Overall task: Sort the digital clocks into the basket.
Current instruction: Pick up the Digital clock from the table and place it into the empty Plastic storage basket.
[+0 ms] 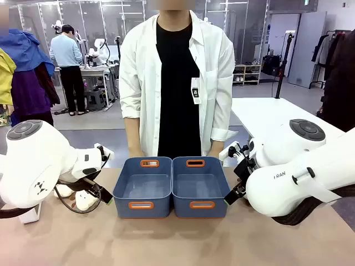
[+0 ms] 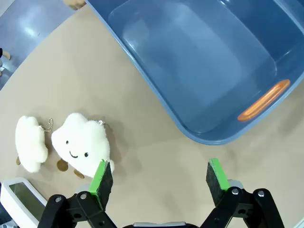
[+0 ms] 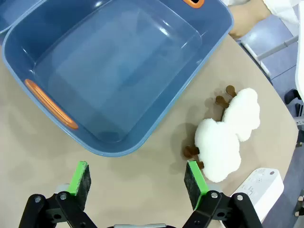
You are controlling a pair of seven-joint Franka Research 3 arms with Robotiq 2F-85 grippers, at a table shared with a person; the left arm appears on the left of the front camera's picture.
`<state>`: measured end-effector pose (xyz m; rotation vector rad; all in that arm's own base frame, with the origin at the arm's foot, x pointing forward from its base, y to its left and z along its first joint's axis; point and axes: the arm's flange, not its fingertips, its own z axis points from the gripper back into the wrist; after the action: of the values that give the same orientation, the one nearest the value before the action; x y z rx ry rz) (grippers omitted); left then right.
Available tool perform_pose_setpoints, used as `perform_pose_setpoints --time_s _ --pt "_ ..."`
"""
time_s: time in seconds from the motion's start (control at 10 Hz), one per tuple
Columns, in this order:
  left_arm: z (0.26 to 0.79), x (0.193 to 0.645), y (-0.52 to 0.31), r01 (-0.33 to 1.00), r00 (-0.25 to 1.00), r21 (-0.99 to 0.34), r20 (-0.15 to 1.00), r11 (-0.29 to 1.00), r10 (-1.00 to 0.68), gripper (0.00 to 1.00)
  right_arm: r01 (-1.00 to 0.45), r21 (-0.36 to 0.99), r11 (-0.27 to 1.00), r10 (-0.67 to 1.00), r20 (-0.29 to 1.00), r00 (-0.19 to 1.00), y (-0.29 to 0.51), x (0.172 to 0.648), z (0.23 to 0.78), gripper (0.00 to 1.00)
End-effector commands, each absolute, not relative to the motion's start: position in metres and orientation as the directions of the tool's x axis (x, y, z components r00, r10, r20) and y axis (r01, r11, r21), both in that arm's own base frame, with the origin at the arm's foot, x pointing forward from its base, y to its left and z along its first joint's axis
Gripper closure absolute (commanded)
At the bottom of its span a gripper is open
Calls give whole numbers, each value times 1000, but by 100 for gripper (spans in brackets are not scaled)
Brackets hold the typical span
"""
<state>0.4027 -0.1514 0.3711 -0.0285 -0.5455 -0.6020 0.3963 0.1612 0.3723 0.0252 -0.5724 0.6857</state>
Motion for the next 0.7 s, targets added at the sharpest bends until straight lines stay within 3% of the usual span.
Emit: perform_pose_setpoints --time_s 0.0,0.6 --pt "371 403 -151 545 688 130 496 828 -531 0 -605 -161 780 591 507 627 161 396 372 0" --pt "371 403 -151 545 688 130 496 828 -531 0 -605 -161 780 591 507 627 161 396 372 0"
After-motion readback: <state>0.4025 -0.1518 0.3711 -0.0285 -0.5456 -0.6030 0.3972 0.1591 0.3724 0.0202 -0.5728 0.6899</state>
